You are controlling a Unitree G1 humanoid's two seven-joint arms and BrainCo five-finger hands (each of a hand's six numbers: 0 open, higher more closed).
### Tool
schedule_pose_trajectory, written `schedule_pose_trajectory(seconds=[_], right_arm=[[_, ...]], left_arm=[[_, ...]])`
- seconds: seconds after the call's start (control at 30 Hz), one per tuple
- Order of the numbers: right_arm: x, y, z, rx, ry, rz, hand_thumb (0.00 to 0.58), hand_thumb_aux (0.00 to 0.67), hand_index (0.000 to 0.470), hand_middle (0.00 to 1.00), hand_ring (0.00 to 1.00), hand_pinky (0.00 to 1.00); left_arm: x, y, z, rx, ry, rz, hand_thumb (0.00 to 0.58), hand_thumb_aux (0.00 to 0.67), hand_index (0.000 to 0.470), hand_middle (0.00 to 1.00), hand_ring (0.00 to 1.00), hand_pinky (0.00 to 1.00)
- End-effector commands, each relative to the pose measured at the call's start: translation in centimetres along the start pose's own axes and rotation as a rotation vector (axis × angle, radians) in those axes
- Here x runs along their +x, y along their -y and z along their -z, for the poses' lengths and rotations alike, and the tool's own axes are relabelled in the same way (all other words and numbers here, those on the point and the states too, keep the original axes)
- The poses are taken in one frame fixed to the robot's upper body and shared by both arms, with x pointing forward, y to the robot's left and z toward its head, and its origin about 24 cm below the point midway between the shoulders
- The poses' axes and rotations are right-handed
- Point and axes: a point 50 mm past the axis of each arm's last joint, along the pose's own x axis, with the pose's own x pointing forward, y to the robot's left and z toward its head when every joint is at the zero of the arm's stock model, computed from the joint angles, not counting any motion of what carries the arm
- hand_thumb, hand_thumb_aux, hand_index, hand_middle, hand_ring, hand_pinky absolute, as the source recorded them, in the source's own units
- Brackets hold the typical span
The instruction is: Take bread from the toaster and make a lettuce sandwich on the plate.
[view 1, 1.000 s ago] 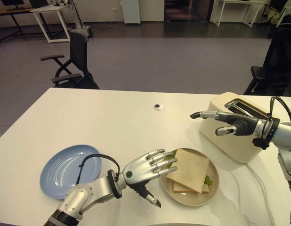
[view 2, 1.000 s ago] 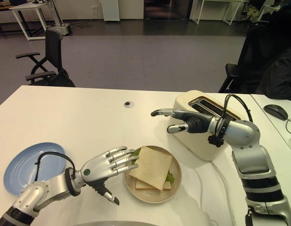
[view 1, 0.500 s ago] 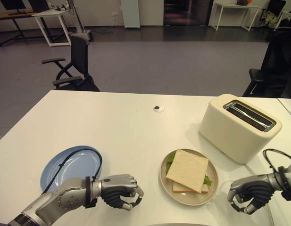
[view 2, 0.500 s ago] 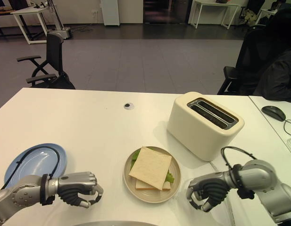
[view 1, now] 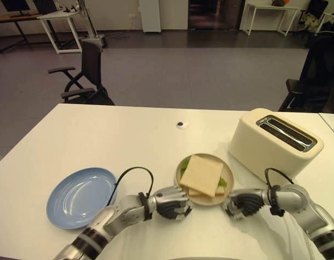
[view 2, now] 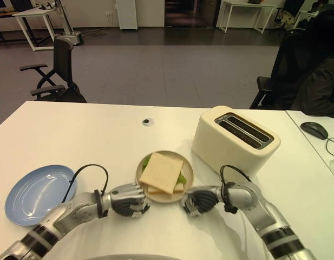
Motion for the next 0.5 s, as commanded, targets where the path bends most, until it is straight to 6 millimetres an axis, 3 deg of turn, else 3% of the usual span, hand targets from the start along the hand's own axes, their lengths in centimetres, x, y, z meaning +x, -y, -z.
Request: schedule_pose_trajectory(seconds=[0.03, 0.1, 0.17, 0.2, 0.23, 0.27, 0.3, 0.33, 0.37, 0.4, 0.43, 0.47, 0.5], right_arm=[[3.2, 4.2, 1.6, 0.026, -0.105, 0.29, 0.58, 0.67, 0.47, 1.0, 1.0, 1.0], [4.4, 5.4, 2.0, 0.03, -0.123, 0.383, 0.58, 0.67, 0.47, 1.0, 1.0, 1.0], [5.1, 6.0, 1.3, 0.021, -0.076, 0.419, 0.58, 0.67, 0.47, 1.0, 1.0, 1.0], [5.3, 6.1, 0.8, 0.01, -0.046, 0.436, 0.563, 0.554, 0.389, 0.89, 0.89, 0.89], [5.2, 6.1, 0.5, -0.002, -0.021, 0.448, 0.558, 0.539, 0.378, 0.89, 0.89, 0.89], [5.0, 6.2, 0.2, -0.012, 0.003, 0.47, 0.509, 0.436, 0.306, 0.85, 0.85, 0.85], [4.6, 6.3, 0.0, -0.026, 0.027, 0.497, 0.452, 0.355, 0.249, 0.73, 0.73, 0.73], [4.0, 6.7, -0.3, -0.035, 0.05, 0.538, 0.0, 0.0, 0.0, 0.3, 0.3, 0.3], [3.3, 7.1, -0.6, -0.041, 0.074, 0.588, 0.0, 0.0, 0.0, 0.27, 0.27, 0.27], [2.4, 7.7, -1.0, -0.042, 0.1, 0.648, 0.0, 0.0, 0.0, 0.27, 0.27, 0.27], [1.5, 8.2, -1.4, -0.04, 0.126, 0.707, 0.0, 0.0, 0.0, 0.27, 0.27, 0.27], [0.9, 8.5, -1.9, -0.05, 0.154, 0.759, 0.0, 0.0, 0.0, 0.27, 0.27, 0.27], [0.4, 8.7, -2.2, -0.055, 0.173, 0.797, 0.0, 0.0, 0.0, 0.03, 0.03, 0.03]], left_arm=[[1.5, -1.5, 4.8, 0.026, -0.205, -0.075, 0.58, 0.67, 0.47, 1.0, 1.0, 1.0], [2.5, -3.0, 6.9, 0.057, -0.282, -0.116, 0.58, 0.67, 0.47, 1.0, 1.0, 1.0], [2.5, -3.9, 7.8, 0.063, -0.306, -0.156, 0.58, 0.67, 0.47, 1.0, 1.0, 1.0], [2.2, -3.9, 7.8, 0.053, -0.295, -0.179, 0.58, 0.67, 0.47, 1.0, 1.0, 1.0], [1.8, -3.8, 7.7, 0.049, -0.283, -0.194, 0.58, 0.67, 0.47, 1.0, 1.0, 1.0], [1.5, -3.6, 7.3, 0.047, -0.264, -0.206, 0.58, 0.67, 0.47, 1.0, 1.0, 1.0], [1.1, -3.4, 6.9, 0.045, -0.242, -0.218, 0.58, 0.67, 0.47, 1.0, 1.0, 1.0], [0.6, -3.4, 6.4, 0.039, -0.216, -0.24, 0.58, 0.67, 0.47, 1.0, 1.0, 1.0], [0.1, -3.6, 5.7, 0.028, -0.188, -0.274, 0.578, 0.636, 0.446, 1.0, 1.0, 1.0], [-0.5, -4.4, 4.9, 0.009, -0.157, -0.339, 0.237, 0.155, 0.109, 1.0, 1.0, 1.0], [-1.2, -5.5, 4.0, -0.016, -0.122, -0.413, 0.0, 0.0, 0.0, 1.0, 1.0, 1.0], [-1.9, -6.8, 3.1, -0.041, -0.081, -0.487, 0.009, 0.005, 0.004, 1.0, 1.0, 1.0], [-2.5, -7.7, 2.5, -0.062, -0.054, -0.541, 0.237, 0.155, 0.109, 1.0, 1.0, 1.0]])
